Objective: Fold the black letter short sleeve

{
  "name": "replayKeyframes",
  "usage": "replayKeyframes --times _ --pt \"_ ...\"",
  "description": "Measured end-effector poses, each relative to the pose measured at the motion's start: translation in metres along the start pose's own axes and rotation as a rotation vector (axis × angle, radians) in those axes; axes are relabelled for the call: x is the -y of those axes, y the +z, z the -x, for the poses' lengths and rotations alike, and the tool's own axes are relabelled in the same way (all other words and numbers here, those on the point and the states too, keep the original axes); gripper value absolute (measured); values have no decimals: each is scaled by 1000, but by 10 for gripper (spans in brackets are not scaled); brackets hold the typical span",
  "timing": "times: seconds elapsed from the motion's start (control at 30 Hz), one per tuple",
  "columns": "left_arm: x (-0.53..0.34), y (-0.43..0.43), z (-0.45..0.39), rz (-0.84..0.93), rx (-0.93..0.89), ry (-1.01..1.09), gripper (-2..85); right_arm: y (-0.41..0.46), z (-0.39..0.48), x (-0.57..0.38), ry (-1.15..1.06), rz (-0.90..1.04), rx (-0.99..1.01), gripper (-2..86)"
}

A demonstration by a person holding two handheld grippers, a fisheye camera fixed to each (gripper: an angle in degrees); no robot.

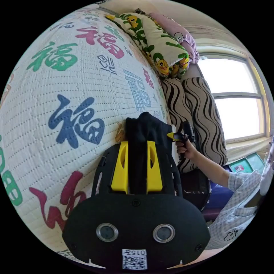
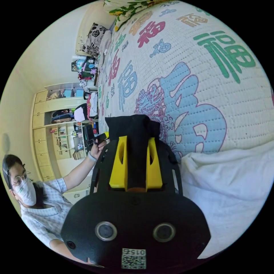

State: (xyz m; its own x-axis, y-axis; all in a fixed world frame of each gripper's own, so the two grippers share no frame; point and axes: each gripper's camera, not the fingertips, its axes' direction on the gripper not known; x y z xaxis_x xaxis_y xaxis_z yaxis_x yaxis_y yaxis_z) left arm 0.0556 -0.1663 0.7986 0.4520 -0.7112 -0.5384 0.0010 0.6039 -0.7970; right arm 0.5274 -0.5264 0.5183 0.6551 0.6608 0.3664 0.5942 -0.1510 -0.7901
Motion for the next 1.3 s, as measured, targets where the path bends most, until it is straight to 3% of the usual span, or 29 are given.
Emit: replayKeyframes --times 0.1,0.3,0.57,0.9,1.03,1.17,1.3 --pt "-21 -12 -4 -42 -82 -34 60 8 -5 -8 27 6 45 54" --pt "-97 -85 -90 -209 -113 186 45 0 55 -65 -158 -66 113 45" --pt "-281 -254 -194 -453 -107 273 44 36 224 -176 -504 54 168 47" --pt "-493 -485 -278 -741 192 275 43 184 376 -226 -746 287 323 46" --pt "-556 -592 -301 -853 334 302 42 271 430 -240 -761 403 528 46" --pt "-557 -676 -291 -868 434 308 39 355 471 -239 -752 404 641 46" --pt "-496 -730 -197 -770 507 190 43 426 472 -210 -680 293 538 49"
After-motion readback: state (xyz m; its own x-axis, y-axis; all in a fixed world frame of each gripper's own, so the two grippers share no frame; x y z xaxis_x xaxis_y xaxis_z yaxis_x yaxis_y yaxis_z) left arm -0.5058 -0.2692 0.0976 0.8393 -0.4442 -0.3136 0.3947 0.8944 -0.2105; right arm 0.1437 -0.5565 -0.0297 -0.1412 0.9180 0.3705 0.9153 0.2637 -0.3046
